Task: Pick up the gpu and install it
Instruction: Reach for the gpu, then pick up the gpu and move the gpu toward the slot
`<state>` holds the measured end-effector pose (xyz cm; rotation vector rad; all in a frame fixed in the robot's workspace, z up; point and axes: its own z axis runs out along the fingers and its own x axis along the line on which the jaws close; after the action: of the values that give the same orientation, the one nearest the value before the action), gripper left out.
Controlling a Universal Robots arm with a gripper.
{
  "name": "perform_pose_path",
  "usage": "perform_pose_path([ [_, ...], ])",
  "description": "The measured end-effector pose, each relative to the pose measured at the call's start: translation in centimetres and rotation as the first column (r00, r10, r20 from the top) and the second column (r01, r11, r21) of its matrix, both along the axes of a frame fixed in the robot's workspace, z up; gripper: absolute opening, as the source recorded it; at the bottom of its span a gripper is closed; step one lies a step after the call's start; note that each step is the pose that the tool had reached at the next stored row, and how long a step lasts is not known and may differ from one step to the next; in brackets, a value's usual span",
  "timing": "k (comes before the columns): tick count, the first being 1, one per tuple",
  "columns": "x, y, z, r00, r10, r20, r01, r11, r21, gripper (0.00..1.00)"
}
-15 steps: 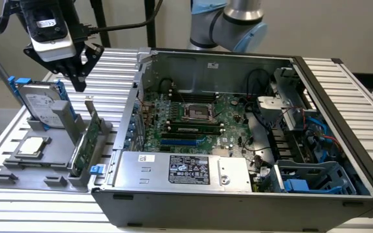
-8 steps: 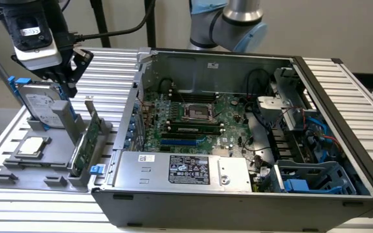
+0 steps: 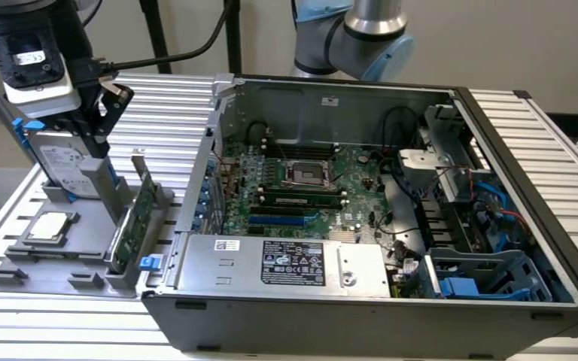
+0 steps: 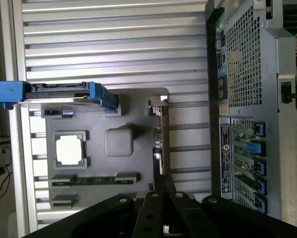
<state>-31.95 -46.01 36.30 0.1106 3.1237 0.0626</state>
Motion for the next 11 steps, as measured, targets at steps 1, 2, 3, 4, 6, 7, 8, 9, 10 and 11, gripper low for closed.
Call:
perform_pose_path([
  [1,0.00,0.00,0.00,1.0000,0.000,0.0000,0.000,1.0000,0.0000,0.11],
  [2,0.00,0.00,0.00,1.0000,0.000,-0.0001,0.000,1.0000,-0.0001,0.11],
  [3,-0.01,0.00,0.01,1.0000,0.000,-0.0001,0.000,1.0000,-0.0001,0.11],
  [4,-0.01,0.00,0.00,1.0000,0.000,-0.0001,0.000,1.0000,-0.0001,0.11],
  [6,-0.01,0.00,0.00,1.0000,0.000,0.0000,0.000,1.0000,0.0000,0.11],
  [7,-0.01,0.00,0.00,1.0000,0.000,0.0000,0.000,1.0000,-0.0001,0.11],
  [8,-0.01,0.00,0.00,1.0000,0.000,-0.0001,0.000,1.0000,0.0000,0.11],
  [9,-0.01,0.00,0.00,1.0000,0.000,0.0000,0.000,1.0000,-0.0001,0.11],
  [10,-0.01,0.00,0.00,1.0000,0.000,0.0000,0.000,1.0000,0.0000,0.11],
  [11,-0.01,0.00,0.00,1.0000,0.000,-0.0001,0.000,1.0000,-0.0001,0.11],
])
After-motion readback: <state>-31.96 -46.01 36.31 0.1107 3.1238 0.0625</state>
